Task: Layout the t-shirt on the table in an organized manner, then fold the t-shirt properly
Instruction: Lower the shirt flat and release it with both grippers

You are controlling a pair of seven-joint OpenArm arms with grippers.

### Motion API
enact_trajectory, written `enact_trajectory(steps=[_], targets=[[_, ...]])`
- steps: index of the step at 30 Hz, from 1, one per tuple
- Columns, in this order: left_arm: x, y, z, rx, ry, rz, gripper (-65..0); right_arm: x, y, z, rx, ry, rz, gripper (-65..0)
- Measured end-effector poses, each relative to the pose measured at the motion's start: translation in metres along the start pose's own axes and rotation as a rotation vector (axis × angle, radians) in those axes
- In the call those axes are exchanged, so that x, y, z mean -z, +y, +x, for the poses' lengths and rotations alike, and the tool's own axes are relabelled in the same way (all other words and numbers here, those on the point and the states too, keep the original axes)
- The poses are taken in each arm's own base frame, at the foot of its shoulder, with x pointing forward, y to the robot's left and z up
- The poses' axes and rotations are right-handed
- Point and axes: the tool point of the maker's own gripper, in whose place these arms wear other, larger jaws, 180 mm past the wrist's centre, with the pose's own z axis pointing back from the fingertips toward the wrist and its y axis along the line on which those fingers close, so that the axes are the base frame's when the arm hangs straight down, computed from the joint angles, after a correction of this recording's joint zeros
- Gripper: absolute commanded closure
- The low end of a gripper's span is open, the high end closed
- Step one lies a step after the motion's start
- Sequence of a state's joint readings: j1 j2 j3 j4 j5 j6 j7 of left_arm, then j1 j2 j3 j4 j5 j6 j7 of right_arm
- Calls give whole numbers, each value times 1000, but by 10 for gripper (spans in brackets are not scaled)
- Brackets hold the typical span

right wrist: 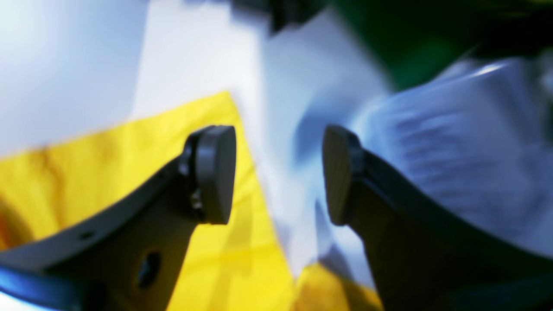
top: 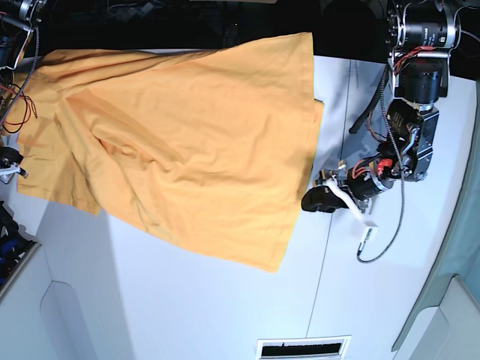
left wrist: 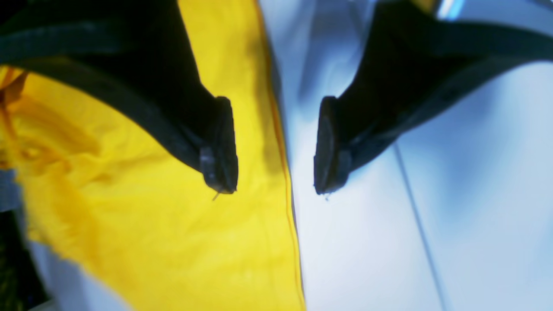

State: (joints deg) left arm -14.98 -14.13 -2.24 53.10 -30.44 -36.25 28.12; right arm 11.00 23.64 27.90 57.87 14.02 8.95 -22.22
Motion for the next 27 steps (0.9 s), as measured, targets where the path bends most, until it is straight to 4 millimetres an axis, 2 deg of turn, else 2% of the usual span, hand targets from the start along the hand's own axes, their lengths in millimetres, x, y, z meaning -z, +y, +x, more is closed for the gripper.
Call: enact_trajectory(steps=[3,6,9,11,12,13,16,20,27], targets=[[12,-13,-11,22,17,-14,-320,7,1,-28,34,56,15,-315],[23,-24,-14,41,25,-13,-302,10,-3,-39,43,72,6,-315],[35,-37,-22,92,57,3,-127,12,-1,-43,51,69,7,-314],[40,-43,-26,123,73,7,-14,12,8,-45,51,61,37,-286],[42,-46,-26,131,74,6,0,12,17,-46,56,59,71,-252],[43,-45,-26,141,71,18,0,12,25,-47,77,57,99,-203],[43,-40,-25,166,75,43,0,11,47,-50,122,49,173,0],[38,-28,-18,185,73,71,0,10,60,-51,158,45,225,0],[25,-1,-8,216,72,126,0,10,61,-51,139,48,230,0]])
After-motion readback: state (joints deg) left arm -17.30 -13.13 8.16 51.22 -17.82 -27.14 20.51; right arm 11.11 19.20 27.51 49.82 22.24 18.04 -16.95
